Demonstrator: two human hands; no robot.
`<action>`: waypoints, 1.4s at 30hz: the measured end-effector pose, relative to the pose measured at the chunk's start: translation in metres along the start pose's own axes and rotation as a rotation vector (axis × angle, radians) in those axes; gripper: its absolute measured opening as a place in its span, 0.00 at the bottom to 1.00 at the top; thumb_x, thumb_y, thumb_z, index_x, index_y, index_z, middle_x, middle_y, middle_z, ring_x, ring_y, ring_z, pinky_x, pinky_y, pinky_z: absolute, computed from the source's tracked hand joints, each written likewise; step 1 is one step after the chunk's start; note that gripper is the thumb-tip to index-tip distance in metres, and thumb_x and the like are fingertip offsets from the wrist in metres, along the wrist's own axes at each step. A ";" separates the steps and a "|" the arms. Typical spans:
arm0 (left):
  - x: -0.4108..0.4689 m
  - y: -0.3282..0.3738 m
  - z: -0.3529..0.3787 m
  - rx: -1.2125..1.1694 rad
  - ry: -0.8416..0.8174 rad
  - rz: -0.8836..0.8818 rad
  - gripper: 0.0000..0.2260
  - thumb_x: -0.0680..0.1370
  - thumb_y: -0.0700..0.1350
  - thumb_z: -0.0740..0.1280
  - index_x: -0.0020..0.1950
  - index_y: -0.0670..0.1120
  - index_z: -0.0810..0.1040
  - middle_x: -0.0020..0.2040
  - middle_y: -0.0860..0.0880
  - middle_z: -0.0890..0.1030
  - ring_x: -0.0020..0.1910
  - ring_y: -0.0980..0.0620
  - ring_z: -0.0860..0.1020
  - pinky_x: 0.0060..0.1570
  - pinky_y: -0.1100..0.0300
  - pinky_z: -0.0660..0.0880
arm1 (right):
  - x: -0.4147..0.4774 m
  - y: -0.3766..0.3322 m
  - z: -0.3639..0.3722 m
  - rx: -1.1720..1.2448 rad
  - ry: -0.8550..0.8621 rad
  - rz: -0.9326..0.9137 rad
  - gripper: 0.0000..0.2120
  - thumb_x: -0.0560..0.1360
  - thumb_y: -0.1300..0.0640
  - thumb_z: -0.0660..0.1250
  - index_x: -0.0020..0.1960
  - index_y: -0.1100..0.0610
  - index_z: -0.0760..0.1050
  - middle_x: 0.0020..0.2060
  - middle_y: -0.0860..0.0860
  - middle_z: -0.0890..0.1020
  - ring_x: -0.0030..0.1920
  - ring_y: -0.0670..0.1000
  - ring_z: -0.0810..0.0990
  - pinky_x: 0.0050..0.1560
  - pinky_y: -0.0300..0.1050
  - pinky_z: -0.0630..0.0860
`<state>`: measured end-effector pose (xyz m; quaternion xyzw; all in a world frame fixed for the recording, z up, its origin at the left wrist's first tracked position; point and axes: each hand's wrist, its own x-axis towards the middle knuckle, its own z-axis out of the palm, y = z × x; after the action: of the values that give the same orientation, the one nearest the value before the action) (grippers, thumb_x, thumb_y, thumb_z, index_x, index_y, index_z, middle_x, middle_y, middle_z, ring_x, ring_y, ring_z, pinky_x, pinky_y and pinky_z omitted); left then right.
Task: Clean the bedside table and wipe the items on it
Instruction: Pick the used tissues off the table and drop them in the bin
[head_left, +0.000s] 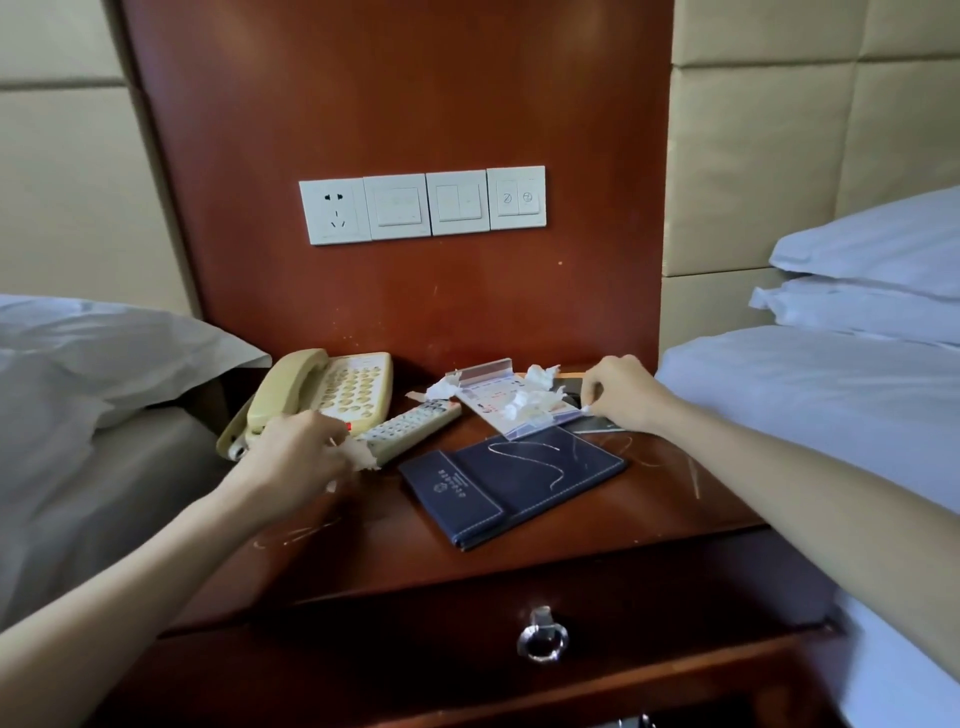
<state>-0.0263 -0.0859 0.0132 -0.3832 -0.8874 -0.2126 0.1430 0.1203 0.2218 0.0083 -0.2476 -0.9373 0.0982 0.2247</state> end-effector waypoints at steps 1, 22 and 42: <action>-0.001 0.002 0.000 -0.039 0.061 0.032 0.07 0.70 0.39 0.69 0.33 0.48 0.79 0.32 0.48 0.80 0.36 0.48 0.75 0.36 0.55 0.73 | -0.001 0.001 0.000 0.014 0.010 0.002 0.10 0.73 0.68 0.67 0.37 0.56 0.80 0.44 0.56 0.81 0.47 0.57 0.79 0.51 0.53 0.78; -0.012 0.144 0.033 -0.536 0.254 0.238 0.07 0.71 0.42 0.72 0.35 0.47 0.77 0.27 0.54 0.73 0.25 0.60 0.70 0.28 0.70 0.64 | -0.050 0.001 -0.084 0.474 0.075 -0.132 0.11 0.69 0.69 0.68 0.35 0.55 0.80 0.27 0.48 0.79 0.30 0.46 0.76 0.33 0.41 0.76; -0.092 0.240 0.100 -0.677 -0.234 0.511 0.06 0.71 0.40 0.71 0.38 0.50 0.84 0.40 0.54 0.82 0.38 0.57 0.78 0.42 0.64 0.73 | -0.173 0.076 -0.108 0.386 -0.307 0.091 0.07 0.70 0.69 0.70 0.38 0.58 0.80 0.32 0.54 0.81 0.28 0.46 0.80 0.32 0.38 0.78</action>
<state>0.2043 0.0534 -0.0474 -0.6371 -0.6546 -0.4045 -0.0442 0.3370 0.2070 0.0166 -0.2245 -0.9122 0.3218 0.1180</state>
